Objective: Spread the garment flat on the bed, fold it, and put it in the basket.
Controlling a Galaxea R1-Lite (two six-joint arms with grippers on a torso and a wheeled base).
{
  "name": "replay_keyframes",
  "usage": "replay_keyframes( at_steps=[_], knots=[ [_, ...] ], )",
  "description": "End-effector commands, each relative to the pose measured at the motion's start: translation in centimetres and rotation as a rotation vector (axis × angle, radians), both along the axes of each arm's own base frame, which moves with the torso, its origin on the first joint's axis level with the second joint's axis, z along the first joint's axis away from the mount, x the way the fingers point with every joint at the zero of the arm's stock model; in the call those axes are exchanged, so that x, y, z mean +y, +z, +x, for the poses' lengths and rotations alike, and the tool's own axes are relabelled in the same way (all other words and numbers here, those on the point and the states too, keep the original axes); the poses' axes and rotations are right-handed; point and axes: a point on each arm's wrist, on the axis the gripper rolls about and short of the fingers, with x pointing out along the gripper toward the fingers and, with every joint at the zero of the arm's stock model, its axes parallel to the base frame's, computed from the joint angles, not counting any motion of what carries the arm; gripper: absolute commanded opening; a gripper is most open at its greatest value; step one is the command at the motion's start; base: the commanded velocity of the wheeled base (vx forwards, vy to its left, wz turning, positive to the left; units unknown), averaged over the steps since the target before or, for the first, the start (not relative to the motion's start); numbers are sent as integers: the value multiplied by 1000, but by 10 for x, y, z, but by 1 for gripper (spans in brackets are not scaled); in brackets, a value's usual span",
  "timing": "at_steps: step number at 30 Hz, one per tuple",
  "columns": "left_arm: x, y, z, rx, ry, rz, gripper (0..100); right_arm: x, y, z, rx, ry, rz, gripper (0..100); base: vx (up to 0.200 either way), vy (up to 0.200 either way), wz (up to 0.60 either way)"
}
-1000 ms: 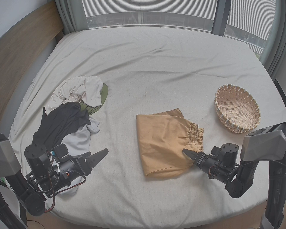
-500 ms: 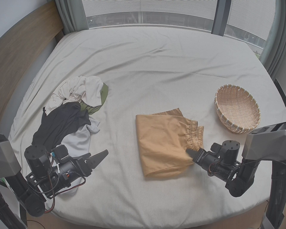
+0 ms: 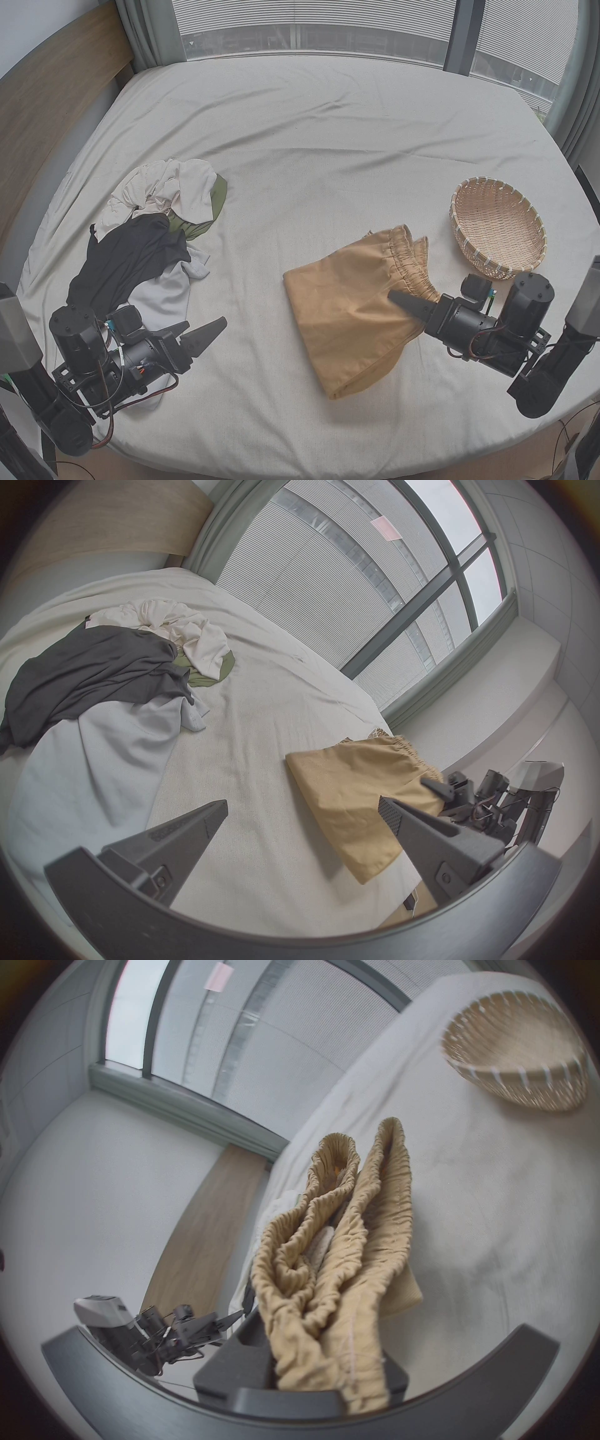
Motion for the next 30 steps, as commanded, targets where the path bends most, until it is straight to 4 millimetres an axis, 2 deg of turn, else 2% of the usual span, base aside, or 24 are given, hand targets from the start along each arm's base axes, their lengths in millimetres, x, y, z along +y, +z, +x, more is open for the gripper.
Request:
replay_keyframes(
  at_steps=[1, 5, 12, 18, 27, 30],
  knots=[
    [1, 5, -4, -18, -5, -3, 100, 4, 34, -19, -180, 56, -5, 0, 0, 0, 0],
    [1, 5, -3, -23, -2, -3, 100, 5, 48, -21, -243, 61, 6, 0, 0, 0, 0],
    [-1, 14, 2, -81, -6, -2, 100, 6, 56, -15, -275, 52, 21, 0, 0, 0, 0],
    [-3, 14, 0, -76, -15, -4, 100, 16, 66, -15, -271, 84, 21, 0, 0, 0, 0],
    [-4, 12, -6, -65, -25, 7, 100, 19, 63, -18, -279, 96, -15, 0, 0, 0, 0],
    [-1, 20, -9, -96, 49, 3, 100, 19, 62, -18, -278, 91, -16, 0, 0, 0, 0]
  ],
)
